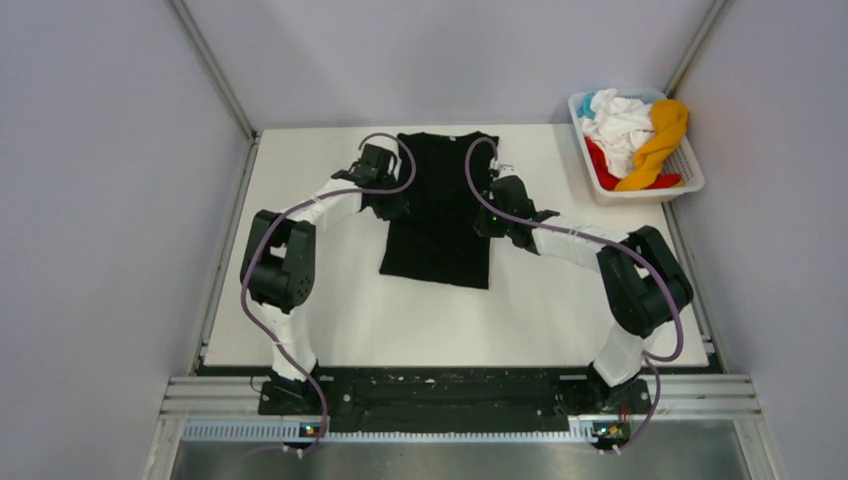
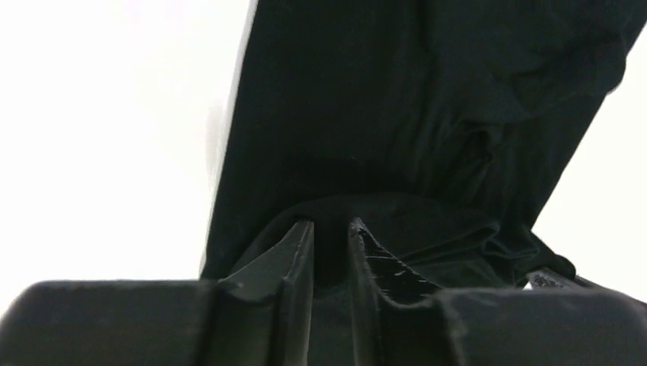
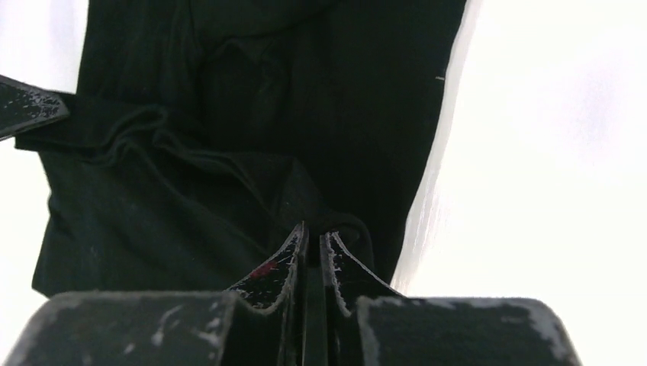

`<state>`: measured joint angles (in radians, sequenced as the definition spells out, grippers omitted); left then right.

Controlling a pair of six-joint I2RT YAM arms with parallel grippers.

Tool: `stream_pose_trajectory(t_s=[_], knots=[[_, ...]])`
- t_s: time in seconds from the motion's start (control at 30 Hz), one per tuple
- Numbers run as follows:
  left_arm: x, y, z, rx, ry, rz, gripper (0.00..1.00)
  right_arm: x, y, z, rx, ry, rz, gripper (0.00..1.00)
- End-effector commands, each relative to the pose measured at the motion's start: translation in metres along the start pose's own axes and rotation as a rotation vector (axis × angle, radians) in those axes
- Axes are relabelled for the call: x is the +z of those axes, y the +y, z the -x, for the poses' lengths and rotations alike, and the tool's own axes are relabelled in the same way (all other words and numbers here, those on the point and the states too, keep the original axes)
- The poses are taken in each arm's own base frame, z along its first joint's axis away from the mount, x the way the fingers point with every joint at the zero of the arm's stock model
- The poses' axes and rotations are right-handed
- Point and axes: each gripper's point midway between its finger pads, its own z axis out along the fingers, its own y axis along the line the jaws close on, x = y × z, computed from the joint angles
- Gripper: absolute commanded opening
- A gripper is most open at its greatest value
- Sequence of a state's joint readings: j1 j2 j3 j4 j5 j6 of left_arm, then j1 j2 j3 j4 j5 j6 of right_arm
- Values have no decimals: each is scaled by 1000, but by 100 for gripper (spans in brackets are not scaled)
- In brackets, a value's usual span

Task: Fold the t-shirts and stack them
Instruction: Fold the folded rectangular tshirt in 1/3 of the way, then grab one side of the 2/3 rectangular tshirt with both arms

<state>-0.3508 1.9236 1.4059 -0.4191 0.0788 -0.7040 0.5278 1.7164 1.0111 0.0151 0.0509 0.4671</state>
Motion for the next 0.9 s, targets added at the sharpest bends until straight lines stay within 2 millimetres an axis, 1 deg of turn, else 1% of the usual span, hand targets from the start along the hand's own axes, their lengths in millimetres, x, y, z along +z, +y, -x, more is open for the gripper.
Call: stream_pose_trajectory(t_s=[0.0, 0.03, 0.07, 0.1, 0.13, 0.2, 0.23, 0.27, 0.3, 0.33, 0.4, 0.5, 0.57, 0.63, 0.7, 0.73, 0.87], knots=[[-7, -15, 30, 18, -53, -45, 41, 7, 9, 44, 39, -109, 19, 12], [-8, -18, 35, 24, -57, -52, 54, 6, 8, 49, 49, -123, 7, 18], [-13, -21, 39, 32, -59, -57, 71, 3, 9, 54, 55, -135, 4, 29], [-17, -23, 41, 39, -63, -59, 93, 0, 10, 58, 63, -146, 3, 49], [-21, -23, 42, 44, -65, -58, 98, -6, 11, 61, 68, -157, 3, 61], [-30, -21, 38, 49, -64, -57, 99, -17, 9, 63, 80, -173, -4, 72], [-39, -21, 36, 49, -71, -63, 99, -24, 7, 63, 84, -182, -7, 79], [-44, -18, 30, 44, -67, -63, 99, -34, 4, 60, 85, -185, -10, 82], [-49, -14, 23, 38, -59, -62, 99, -41, 5, 59, 86, -190, -3, 83], [-54, -10, 16, 32, -52, -66, 99, -49, 4, 55, 85, -183, 5, 84], [-62, 1, -5, 16, -28, -71, 99, -61, 4, 33, 95, -135, 41, 85], [-68, 27, -41, -9, 10, -50, 99, -79, 10, -5, 128, -54, 135, 85], [-66, 50, -66, -21, 36, -15, 99, -89, 13, -31, 152, -3, 185, 85], [-64, 59, -82, -29, 60, -19, 99, -96, 14, -47, 184, 28, 213, 87], [-59, 64, -94, -38, 82, -32, 99, -99, 17, -63, 206, 62, 236, 87], [-56, 67, -99, -49, 91, -28, 97, -99, 19, -69, 207, 74, 244, 88], [-44, 76, -105, -75, 97, -3, 82, -95, 14, -90, 197, 138, 201, 89]])
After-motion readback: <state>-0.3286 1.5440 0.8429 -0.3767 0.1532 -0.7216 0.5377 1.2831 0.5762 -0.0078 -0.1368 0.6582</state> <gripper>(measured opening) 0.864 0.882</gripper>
